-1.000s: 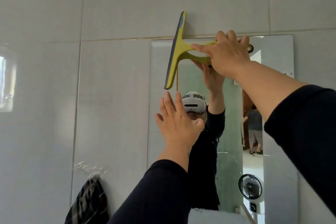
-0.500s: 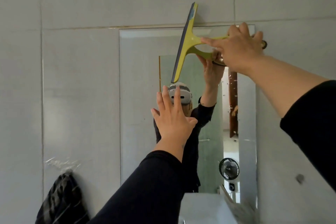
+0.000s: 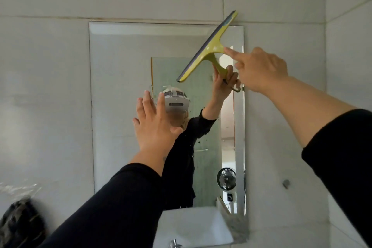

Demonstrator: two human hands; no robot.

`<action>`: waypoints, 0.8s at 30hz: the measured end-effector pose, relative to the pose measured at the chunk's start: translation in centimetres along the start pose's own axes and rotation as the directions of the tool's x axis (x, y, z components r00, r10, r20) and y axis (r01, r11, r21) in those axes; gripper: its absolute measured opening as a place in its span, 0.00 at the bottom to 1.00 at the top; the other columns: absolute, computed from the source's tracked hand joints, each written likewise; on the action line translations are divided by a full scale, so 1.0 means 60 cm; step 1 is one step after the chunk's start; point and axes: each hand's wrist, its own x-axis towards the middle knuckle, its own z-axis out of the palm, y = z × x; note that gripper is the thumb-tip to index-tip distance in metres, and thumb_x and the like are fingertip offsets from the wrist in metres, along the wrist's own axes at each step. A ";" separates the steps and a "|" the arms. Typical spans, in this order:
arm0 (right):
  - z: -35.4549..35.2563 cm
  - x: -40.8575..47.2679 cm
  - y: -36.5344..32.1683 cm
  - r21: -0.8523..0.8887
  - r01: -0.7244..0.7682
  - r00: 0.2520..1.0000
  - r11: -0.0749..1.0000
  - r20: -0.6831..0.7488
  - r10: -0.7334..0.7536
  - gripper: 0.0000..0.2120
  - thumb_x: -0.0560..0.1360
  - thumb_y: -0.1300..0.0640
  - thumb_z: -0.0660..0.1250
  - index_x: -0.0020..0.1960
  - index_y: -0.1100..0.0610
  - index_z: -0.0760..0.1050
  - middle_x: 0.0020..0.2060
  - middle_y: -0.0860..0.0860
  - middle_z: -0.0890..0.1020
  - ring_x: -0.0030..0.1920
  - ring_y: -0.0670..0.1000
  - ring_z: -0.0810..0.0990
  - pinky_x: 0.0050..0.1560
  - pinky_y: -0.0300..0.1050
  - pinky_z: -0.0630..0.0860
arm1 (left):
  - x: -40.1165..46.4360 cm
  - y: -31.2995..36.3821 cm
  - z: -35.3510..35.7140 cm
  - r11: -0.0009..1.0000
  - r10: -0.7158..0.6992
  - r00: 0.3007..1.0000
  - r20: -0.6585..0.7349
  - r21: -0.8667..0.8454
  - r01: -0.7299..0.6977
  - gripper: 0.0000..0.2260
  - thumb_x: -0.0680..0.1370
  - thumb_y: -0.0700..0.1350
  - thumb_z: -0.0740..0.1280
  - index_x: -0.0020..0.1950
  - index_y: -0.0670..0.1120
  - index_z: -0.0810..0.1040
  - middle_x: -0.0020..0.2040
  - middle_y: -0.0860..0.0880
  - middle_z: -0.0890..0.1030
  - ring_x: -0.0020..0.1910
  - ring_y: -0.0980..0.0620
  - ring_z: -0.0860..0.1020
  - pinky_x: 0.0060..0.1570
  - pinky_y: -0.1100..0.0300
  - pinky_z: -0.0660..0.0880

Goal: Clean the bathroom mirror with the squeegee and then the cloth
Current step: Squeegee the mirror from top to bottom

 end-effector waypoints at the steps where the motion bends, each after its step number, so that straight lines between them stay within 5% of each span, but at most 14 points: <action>1: 0.002 -0.005 0.004 0.010 -0.017 1.000 1.000 -0.001 0.017 0.21 0.82 0.49 0.49 0.72 0.30 0.52 0.55 0.59 0.73 0.53 0.63 0.75 0.44 0.49 0.66 | 0.000 0.000 -0.001 1.000 0.001 1.000 0.001 -0.003 -0.001 0.46 0.69 0.57 0.72 0.77 0.54 0.45 0.77 0.46 0.40 0.76 0.43 0.40 0.72 0.39 0.55; 12: 0.026 -0.043 -0.024 0.273 -0.208 0.976 0.939 -0.008 0.219 0.22 0.82 0.52 0.51 0.74 0.37 0.57 0.58 0.55 0.79 0.52 0.58 0.77 0.42 0.44 0.67 | 0.001 -0.001 0.003 1.000 0.011 1.000 -0.009 -0.012 -0.011 0.46 0.69 0.57 0.73 0.77 0.54 0.46 0.77 0.46 0.41 0.77 0.43 0.41 0.72 0.39 0.55; 16: 0.042 -0.059 -0.073 0.505 -0.288 0.946 0.814 0.021 0.322 0.23 0.80 0.55 0.53 0.74 0.41 0.59 0.54 0.52 0.81 0.47 0.55 0.79 0.43 0.43 0.74 | 0.002 -0.002 0.007 1.000 0.017 1.000 -0.016 -0.012 -0.017 0.45 0.69 0.56 0.73 0.76 0.53 0.47 0.77 0.45 0.42 0.76 0.42 0.41 0.70 0.38 0.57; 20: 0.060 -0.064 -0.121 0.700 -0.343 0.908 0.627 0.075 0.413 0.24 0.80 0.58 0.53 0.75 0.44 0.59 0.44 0.50 0.80 0.31 0.50 0.77 0.41 0.52 0.82 | 0.006 -0.006 0.005 1.000 0.025 1.000 -0.016 0.002 -0.025 0.44 0.68 0.56 0.72 0.76 0.54 0.49 0.77 0.46 0.44 0.76 0.42 0.44 0.69 0.38 0.60; 24: 0.071 -0.069 -0.162 0.766 -0.352 0.888 0.538 0.091 0.451 0.24 0.81 0.58 0.53 0.76 0.46 0.57 0.47 0.52 0.82 0.35 0.53 0.81 0.41 0.53 0.82 | 0.003 -0.024 -0.007 0.998 0.033 0.999 -0.033 0.046 -0.031 0.40 0.68 0.57 0.71 0.73 0.56 0.52 0.76 0.48 0.48 0.75 0.42 0.48 0.68 0.38 0.59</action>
